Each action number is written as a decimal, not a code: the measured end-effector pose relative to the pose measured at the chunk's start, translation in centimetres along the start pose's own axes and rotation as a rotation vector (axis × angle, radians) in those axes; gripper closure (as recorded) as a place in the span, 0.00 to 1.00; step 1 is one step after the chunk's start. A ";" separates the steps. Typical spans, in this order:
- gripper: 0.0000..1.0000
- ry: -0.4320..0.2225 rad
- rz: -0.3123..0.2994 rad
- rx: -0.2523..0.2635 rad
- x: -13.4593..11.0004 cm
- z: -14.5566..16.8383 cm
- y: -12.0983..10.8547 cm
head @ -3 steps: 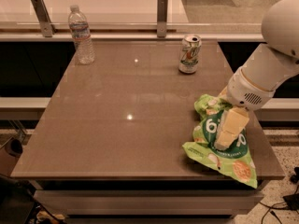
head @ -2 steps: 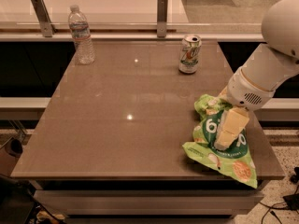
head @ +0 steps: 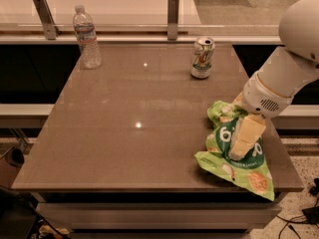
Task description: Move green rice chip bag near water bottle
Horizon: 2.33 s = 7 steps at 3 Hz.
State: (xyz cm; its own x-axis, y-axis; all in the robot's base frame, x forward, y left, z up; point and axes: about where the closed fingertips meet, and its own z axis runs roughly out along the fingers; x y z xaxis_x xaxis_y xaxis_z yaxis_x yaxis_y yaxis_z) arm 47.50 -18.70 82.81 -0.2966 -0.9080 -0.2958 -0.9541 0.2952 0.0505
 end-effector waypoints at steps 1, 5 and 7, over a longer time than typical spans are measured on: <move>1.00 0.019 -0.006 0.109 -1.3 -2.4 0.8; 1.00 0.053 -0.007 0.379 -4.3 -10.5 2.8; 1.00 0.076 -0.081 0.474 -8.0 -15.0 1.6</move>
Offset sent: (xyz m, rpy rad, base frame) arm -0.0229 0.0248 0.1259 -0.2065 -0.3656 -0.1113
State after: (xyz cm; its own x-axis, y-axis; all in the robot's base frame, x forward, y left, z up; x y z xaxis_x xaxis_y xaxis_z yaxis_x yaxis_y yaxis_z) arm 47.77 -15.43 99.60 -0.2413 -0.9476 -0.2093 -0.8554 0.3096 -0.4152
